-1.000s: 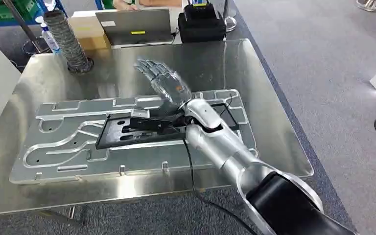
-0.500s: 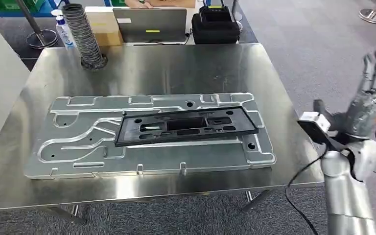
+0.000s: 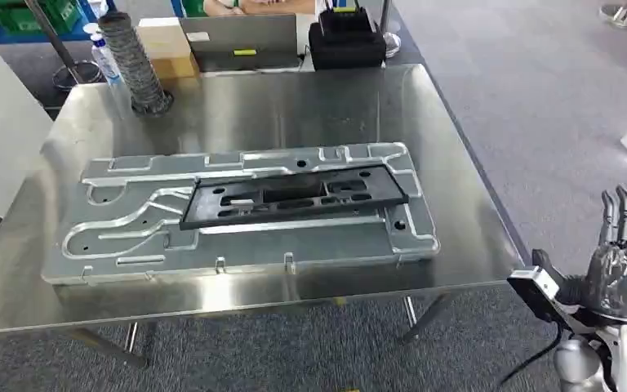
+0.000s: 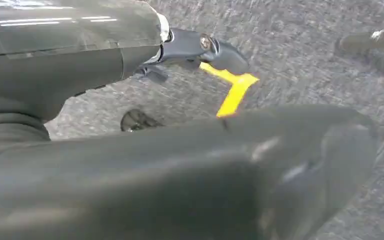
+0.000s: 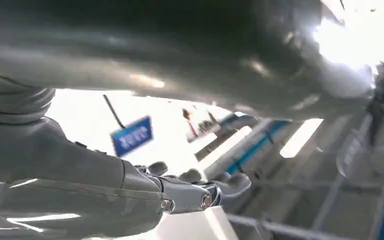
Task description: Take the parts from the cabinet and place them on the table.
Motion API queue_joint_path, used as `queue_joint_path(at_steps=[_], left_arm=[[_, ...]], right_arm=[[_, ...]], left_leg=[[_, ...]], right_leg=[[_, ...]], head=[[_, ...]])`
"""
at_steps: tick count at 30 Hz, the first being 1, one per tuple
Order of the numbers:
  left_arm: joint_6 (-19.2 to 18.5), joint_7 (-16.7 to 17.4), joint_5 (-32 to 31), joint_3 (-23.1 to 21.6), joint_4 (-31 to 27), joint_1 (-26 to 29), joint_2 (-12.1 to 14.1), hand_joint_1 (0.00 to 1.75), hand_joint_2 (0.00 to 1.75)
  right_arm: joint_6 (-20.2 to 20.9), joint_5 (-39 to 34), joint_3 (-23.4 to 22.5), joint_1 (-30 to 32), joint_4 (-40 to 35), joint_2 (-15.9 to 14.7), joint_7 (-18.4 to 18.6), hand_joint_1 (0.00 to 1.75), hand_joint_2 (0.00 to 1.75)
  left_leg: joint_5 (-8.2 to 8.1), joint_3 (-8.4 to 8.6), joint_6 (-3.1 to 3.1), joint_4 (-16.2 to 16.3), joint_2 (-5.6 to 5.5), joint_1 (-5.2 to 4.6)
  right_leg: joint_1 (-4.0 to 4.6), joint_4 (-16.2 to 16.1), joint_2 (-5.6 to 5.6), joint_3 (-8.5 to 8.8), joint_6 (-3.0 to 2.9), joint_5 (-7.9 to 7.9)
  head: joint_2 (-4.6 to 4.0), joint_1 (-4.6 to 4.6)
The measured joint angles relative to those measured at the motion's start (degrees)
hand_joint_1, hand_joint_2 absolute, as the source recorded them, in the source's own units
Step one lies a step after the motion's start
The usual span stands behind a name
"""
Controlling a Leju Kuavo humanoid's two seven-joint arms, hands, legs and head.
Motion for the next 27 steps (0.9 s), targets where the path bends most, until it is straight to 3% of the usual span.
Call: queue_joint_path(at_steps=[2,3,4,5,6,7,8,9,12,13,14,15,17,18,19,20,21,22,23,24,25,27], left_arm=[[0.0,0.04,0.07,0.0,0.0,-0.06,0.0,0.0,0.0],[0.0,0.07,0.09,0.02,0.0,-0.05,0.0,0.0,0.0],[0.0,0.13,0.09,0.07,0.0,-0.05,-0.02,0.0,0.0],[-0.02,0.24,0.07,0.07,0.0,-0.04,-0.07,0.0,0.0],[-0.04,0.39,0.02,0.07,0.0,-0.06,-0.11,0.0,0.0],[-0.11,0.65,-0.13,0.07,0.0,-0.17,-0.13,0.0,0.0],[-0.13,0.96,-0.44,0.07,0.0,-0.44,-0.13,0.0,0.0],[-0.18,1.36,-0.61,0.07,0.0,-0.57,-0.22,0.0,0.0],[-0.13,2.27,-1.18,0.04,0.0,-0.31,-0.7,0.0,0.0],[-0.02,2.47,-1.22,0.04,0.0,-0.18,-1.1,0.0,0.0],[0.09,2.69,-1.42,0.04,0.0,-0.32,-1.42,0.0,0.0],[0.18,3.04,-1.66,0.04,0.0,-0.31,-1.57,0.0,0.0],[0.5,3.52,-2.1,0.04,0.0,-0.15,-2.1,0.0,0.0],[0.72,3.69,-2.23,0.04,0.0,-0.09,-2.34,0.0,0.0],[0.85,3.85,-2.27,0.04,0.0,0.02,-2.45,0.0,0.0],[0.87,4.0,-2.36,0.04,0.0,0.14,-2.76,0.0,0.0],[0.96,4.06,-2.43,0.04,0.0,0.21,-2.84,0.0,0.0],[1.03,4.17,-2.45,0.04,0.0,0.18,-3.08,0.0,0.0],[1.09,4.17,-2.54,0.04,0.0,0.07,-3.17,0.0,0.0],[1.18,4.22,-2.8,0.02,0.0,-0.01,-3.19,0.0,0.0],[1.27,4.26,-2.86,0.0,0.0,-0.03,-3.28,0.0,0.0],[1.31,4.26,-3.35,-0.02,0.0,-0.1,-3.34,0.0,0.0]], right_arm=[[1.11,0.5,-0.02,1.34,1.11,1.46,0.48,0.0,0.0],[1.47,0.64,-0.09,1.72,1.97,2.08,0.48,0.0,0.0],[1.62,0.86,-0.31,2.23,3.18,2.87,0.26,0.0,0.0],[2.33,1.01,-0.63,2.61,4.5,3.67,0.16,0.0,0.0],[3.07,1.21,-1.14,2.78,6.02,4.36,-0.11,0.0,0.0],[3.65,1.42,-2.01,2.78,8.4,5.11,-0.76,0.0,0.0],[4.01,1.64,-2.95,2.79,10.66,5.78,-1.31,0.0,0.0],[4.18,1.95,-4.2,2.71,13.35,6.39,-2.12,0.0,0.0],[3.79,4.55,-9.15,0.83,26.01,6.8,-4.1,0.0,0.0],[2.98,5.04,-11.17,0.35,30.66,6.69,-4.85,0.0,0.0],[2.23,6.26,-12.79,-0.14,34.95,6.6,-4.65,0.0,0.0],[1.53,7.35,-14.41,-0.73,39.43,6.21,-3.99,0.0,0.0],[0.57,9.01,-17.62,-1.76,48.3,5.31,-2.57,0.0,0.0],[0.4,9.97,-19.07,-1.9,52.3,4.98,-1.19,0.0,0.0],[0.35,10.87,-20.44,-1.85,56.58,4.72,0.36,0.0,0.0],[0.6,11.63,-21.27,-1.82,59.66,4.53,2.04,0.0,0.0],[1.14,12.25,-21.88,-1.86,62.0,4.26,4.12,0.0,0.0],[2.15,13.1,-22.49,-1.89,64.62,4.22,6.83,0.0,0.0],[3.05,13.78,-22.86,-1.98,66.39,4.13,8.8,0.0,0.0],[4.34,14.48,-23.13,-2.38,68.01,4.13,11.05,0.0,0.0],[5.67,15.09,-23.43,-2.51,69.75,4.13,13.87,0.0,0.0],[8.4,15.21,-24.15,-2.6,72.44,4.31,16.97,0.0,0.0]], left_leg=[[-6.21,-2.19,-0.28,8.98,0.03,0.01],[-7.72,-2.44,-0.32,11.75,0.03,0.0],[-7.94,-1.42,-0.29,12.19,0.03,0.0],[-7.04,0.94,-0.2,9.79,0.03,-0.01],[-5.56,4.44,-0.01,5.2,0.03,-0.03],[-3.97,9.0,0.29,-1.09,0.03,-0.09],[-4.15,12.5,0.85,-6.32,0.01,-0.31],[-3.63,11.85,1.21,-6.41,-0.04,-0.78],[-2.45,11.43,2.29,-6.22,-0.02,-1.24],[-1.25,11.01,2.73,-6.89,0.03,-0.91],[-0.33,10.39,2.97,-7.04,0.36,-0.72],[0.34,9.5,3.5,-7.07,0.43,-0.67],[1.59,7.89,3.57,-7.03,0.44,-0.74],[2.23,6.97,3.49,-6.92,0.44,-0.74],[2.89,6.08,3.36,-6.74,0.44,-0.72],[3.41,5.13,3.16,-6.47,0.45,-0.7],[3.85,4.2,2.93,-6.12,0.45,-0.64],[4.22,3.29,2.64,-5.69,0.48,-0.57],[4.52,2.67,2.31,-5.28,0.48,-0.55],[4.83,2.21,1.92,-4.92,0.53,-0.76],[5.27,2.31,1.5,-4.96,0.7,-0.72],[6.33,2.28,0.71,-5.24,0.78,-0.49]], right_leg=[[0.24,0.07,-0.03,-1.62,-0.26,1.15],[0.36,0.16,-0.02,-2.37,-0.28,1.66],[0.43,0.29,-0.02,-3.26,-0.25,2.25],[0.48,0.43,0.04,-3.97,-0.16,2.76],[0.5,0.58,0.05,-4.58,-0.05,3.17],[0.54,0.77,0.07,-5.23,0.11,3.68],[0.52,1.11,-0.02,-5.58,0.31,4.2],[0.82,1.02,-0.13,-5.72,0.83,4.61],[0.25,0.32,-0.1,-5.54,1.92,6.18],[0.28,-0.01,0.01,-5.69,2.33,6.78],[-0.08,0.83,0.28,-6.24,2.67,4.77],[-0.1,3.35,0.36,-7.08,2.96,0.78],[-0.4,11.5,0.35,-8.87,3.63,-6.09],[-0.45,15.67,0.35,-9.46,3.91,-7.92],[-0.56,18.13,0.35,-9.13,4.09,-7.5],[-0.75,17.95,0.35,-7.81,4.19,-5.86],[-0.9,15.69,0.34,-5.48,4.21,-3.72],[-1.04,11.16,0.34,-1.8,4.21,-2.32],[-1.19,5.8,0.34,2.36,4.22,-2.55],[-0.91,0.42,0.49,5.98,4.0,-5.2],[-0.54,-0.14,0.98,6.07,2.87,-5.21],[-0.16,-0.19,1.04,5.4,1.91,-4.74]], head=[[0.0,0.0],[0.0,0.0],[0.0,0.0],[0.0,0.0],[0.0,0.0],[0.0,0.0],[0.0,0.0],[0.0,0.0],[0.0,0.0],[0.0,0.0],[0.0,0.02],[0.0,0.02],[0.0,0.02],[0.0,0.0],[0.0,0.0],[0.0,0.0],[0.0,0.0],[0.0,0.0],[0.0,0.0],[0.0,0.0],[0.0,-0.13],[0.0,-0.09]])
